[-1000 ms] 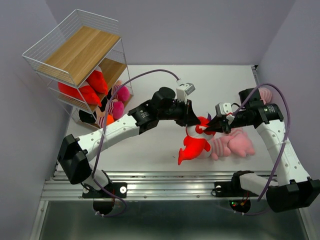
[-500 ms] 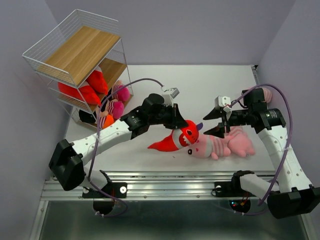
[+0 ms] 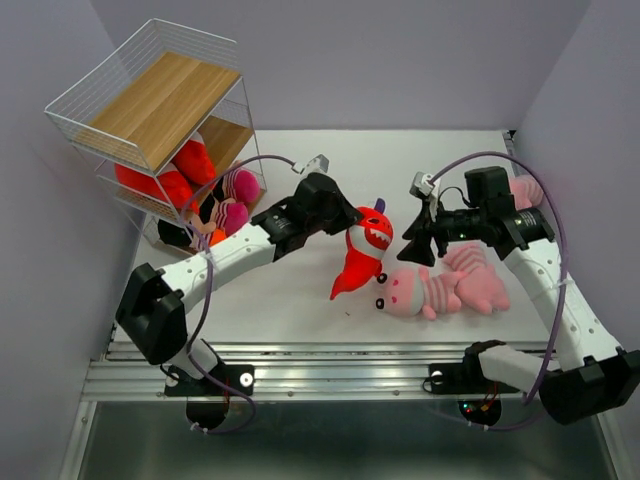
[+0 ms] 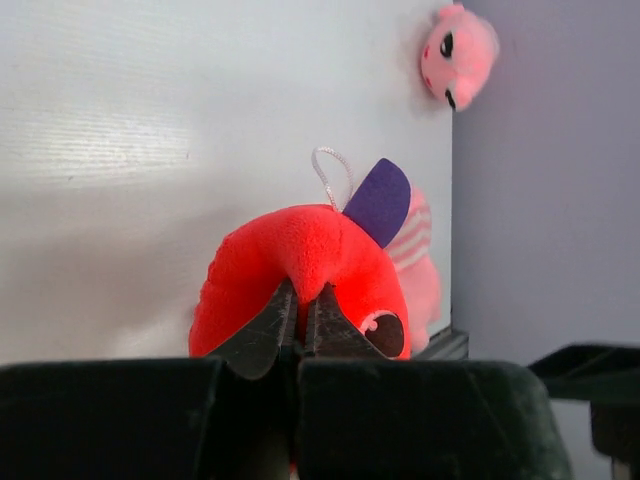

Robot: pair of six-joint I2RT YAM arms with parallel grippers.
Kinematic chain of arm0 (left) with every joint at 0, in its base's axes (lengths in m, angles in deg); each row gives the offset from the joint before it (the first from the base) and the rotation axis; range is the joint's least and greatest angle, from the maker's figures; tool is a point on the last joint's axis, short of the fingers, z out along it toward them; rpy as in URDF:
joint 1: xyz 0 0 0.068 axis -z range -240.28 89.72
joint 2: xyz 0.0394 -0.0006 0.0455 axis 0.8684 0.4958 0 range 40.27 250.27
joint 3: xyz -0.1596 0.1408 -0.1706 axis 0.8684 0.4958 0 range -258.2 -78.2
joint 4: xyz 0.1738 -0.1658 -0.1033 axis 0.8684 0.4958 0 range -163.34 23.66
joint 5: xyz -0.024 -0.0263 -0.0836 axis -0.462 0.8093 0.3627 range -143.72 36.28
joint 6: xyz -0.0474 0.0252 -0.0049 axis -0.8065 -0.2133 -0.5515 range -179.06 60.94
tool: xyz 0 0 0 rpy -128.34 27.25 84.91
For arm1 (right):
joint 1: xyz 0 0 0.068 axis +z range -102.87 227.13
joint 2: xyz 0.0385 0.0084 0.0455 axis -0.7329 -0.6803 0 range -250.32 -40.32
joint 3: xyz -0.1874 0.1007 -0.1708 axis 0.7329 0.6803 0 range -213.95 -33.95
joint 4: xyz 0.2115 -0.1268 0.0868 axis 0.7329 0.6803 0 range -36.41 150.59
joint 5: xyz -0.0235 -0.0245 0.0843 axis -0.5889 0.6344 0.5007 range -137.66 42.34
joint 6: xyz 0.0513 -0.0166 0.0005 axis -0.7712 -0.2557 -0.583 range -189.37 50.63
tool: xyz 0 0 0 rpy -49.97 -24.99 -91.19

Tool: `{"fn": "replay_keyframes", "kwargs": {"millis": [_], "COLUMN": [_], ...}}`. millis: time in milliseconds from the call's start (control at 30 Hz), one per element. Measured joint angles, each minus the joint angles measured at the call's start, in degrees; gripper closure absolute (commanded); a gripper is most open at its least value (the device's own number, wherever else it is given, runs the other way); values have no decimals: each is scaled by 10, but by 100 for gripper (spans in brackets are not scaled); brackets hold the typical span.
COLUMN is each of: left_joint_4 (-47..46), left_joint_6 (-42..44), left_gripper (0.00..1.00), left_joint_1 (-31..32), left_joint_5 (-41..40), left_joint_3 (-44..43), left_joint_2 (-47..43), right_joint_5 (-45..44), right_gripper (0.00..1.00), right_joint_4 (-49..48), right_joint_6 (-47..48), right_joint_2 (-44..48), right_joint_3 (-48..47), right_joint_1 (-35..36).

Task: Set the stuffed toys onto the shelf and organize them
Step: Pass the stuffed toy from the left arm to the right

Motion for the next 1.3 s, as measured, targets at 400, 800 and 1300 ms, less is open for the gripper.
{"fn": "replay_keyframes", "kwargs": {"millis": [400, 800, 1300], "left_joint_4": [144, 267, 381], "left_joint_6": [-217, -345, -440], "left_gripper": [100, 100, 100], "left_joint_1": [27, 44, 43], "left_joint_5": [-137, -243, -276], "left_joint_3": [-188, -317, -401], "left_joint_2": [165, 219, 280], "right_joint_5": [-134, -207, -530], "right_gripper": [23, 0, 0], "right_joint_4": [-73, -156, -207], "right_joint_6": [-164, -317, -290], "right_joint_2": [-51, -50, -4], "right_joint_3": [0, 12, 90], "right_joint_1": [52, 106, 202]}}
